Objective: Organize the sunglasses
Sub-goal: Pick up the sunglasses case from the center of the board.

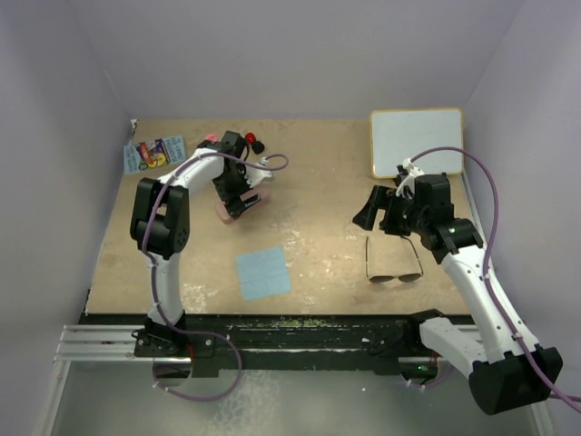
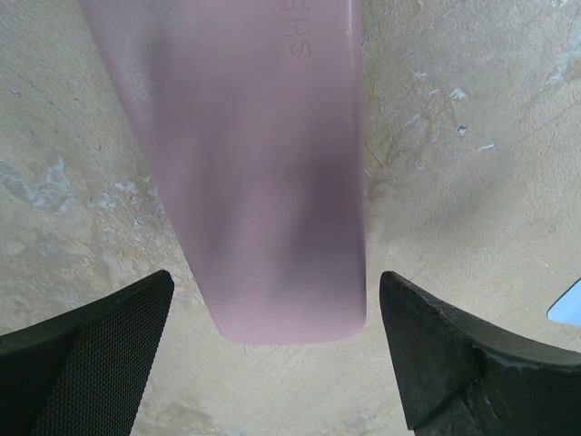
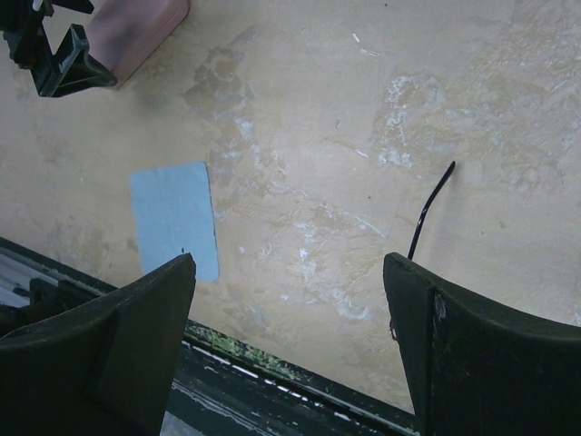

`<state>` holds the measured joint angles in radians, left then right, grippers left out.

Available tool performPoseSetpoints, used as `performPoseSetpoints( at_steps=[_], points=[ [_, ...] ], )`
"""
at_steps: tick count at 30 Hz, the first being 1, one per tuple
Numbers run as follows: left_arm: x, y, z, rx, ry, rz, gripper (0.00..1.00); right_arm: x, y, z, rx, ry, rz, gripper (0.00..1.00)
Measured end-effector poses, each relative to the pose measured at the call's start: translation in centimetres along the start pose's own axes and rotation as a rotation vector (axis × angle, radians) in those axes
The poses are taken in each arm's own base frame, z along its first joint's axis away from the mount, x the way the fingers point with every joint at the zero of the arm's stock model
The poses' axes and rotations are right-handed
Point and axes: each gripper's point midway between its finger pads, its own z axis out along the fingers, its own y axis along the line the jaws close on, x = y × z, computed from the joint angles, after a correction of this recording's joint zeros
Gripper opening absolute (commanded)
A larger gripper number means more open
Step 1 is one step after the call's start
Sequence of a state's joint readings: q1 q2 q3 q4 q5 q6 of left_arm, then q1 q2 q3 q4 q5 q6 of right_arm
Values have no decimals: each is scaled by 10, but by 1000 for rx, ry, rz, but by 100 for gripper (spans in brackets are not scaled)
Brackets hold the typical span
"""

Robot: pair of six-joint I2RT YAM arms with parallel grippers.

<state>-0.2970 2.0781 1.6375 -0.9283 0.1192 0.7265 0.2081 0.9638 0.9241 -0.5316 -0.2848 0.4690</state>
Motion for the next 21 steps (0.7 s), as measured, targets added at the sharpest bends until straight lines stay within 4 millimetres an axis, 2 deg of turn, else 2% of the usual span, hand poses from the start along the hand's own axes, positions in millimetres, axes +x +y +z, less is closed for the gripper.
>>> performPoseSetpoints(
  at_steps=[8, 14, 19, 21],
  points=[
    [3, -2, 9, 20, 14, -3, 95, -1, 1, 0, -4, -2, 2, 88],
    [6, -6, 16, 44, 27, -7, 74, -1, 1, 0, -6, -5, 2, 88],
    [6, -9, 16, 57, 23, -7, 64, -1, 2, 3, -9, 1, 10, 88],
    [6, -11, 16, 68, 22, -7, 57, 0, 2, 4, -15, 7, 12, 88]
  ],
)
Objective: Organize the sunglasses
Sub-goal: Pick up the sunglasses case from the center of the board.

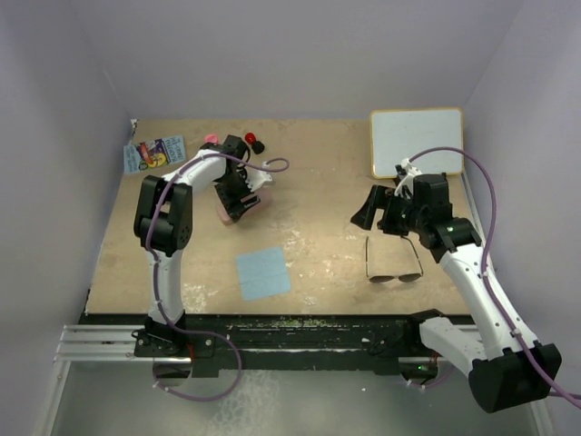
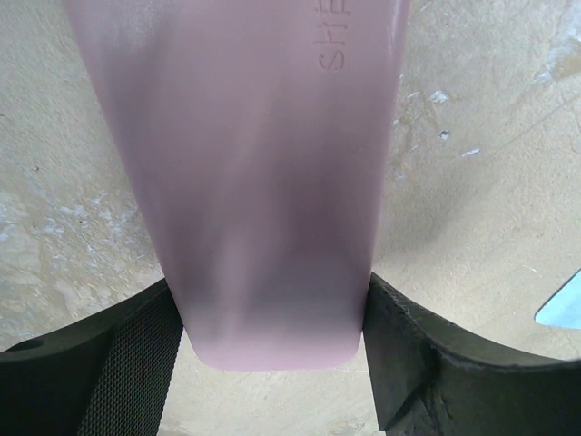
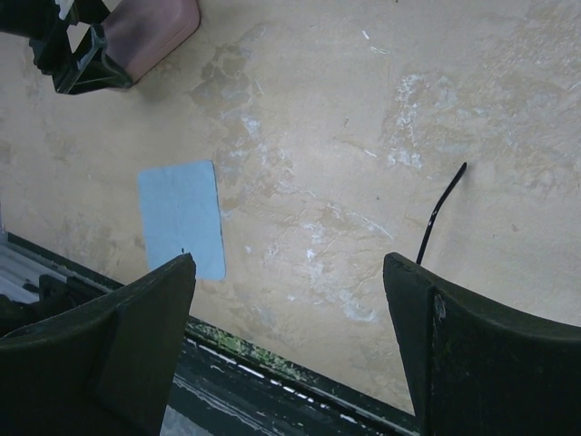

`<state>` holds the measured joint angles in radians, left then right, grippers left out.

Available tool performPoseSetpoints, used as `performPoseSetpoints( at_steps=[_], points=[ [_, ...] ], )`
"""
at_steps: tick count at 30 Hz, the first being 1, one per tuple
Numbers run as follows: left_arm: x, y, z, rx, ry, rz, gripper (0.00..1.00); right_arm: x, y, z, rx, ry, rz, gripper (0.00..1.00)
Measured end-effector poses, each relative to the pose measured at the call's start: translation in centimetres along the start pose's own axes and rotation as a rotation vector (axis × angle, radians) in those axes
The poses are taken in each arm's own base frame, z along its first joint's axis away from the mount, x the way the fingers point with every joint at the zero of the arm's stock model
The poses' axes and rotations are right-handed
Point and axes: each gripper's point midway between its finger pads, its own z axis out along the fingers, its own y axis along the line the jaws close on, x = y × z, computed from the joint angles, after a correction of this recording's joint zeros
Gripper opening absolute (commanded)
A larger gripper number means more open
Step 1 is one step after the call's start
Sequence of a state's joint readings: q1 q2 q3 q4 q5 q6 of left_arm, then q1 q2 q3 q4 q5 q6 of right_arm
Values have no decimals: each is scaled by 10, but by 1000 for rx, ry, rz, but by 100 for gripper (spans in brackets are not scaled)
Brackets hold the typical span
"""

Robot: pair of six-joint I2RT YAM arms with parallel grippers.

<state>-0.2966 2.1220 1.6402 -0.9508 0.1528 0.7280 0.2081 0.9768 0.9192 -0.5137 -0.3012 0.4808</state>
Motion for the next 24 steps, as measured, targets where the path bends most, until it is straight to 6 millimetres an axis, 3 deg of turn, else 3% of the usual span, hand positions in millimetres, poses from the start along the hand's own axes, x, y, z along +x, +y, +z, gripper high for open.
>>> performPoseSetpoints(
  at_steps=[4, 10, 14, 17, 24],
  points=[
    [0, -4, 0, 22, -3, -2, 40, 3, -1, 2, -3, 9, 5, 88],
    [-4, -29, -9, 147, -32, -21, 38, 3, 1, 3, -13, 9, 7, 88],
    [-18, -49, -28, 239, -105, -41, 39, 2, 5, 5, -42, 4, 2, 88],
    [-34, -65, -59, 289, -191, -57, 39, 3, 10, 6, -72, 6, -1, 88],
    [-78, -99, -174, 306, -500, -25, 37, -9, 34, 4, -200, -29, -18, 88]
  ],
)
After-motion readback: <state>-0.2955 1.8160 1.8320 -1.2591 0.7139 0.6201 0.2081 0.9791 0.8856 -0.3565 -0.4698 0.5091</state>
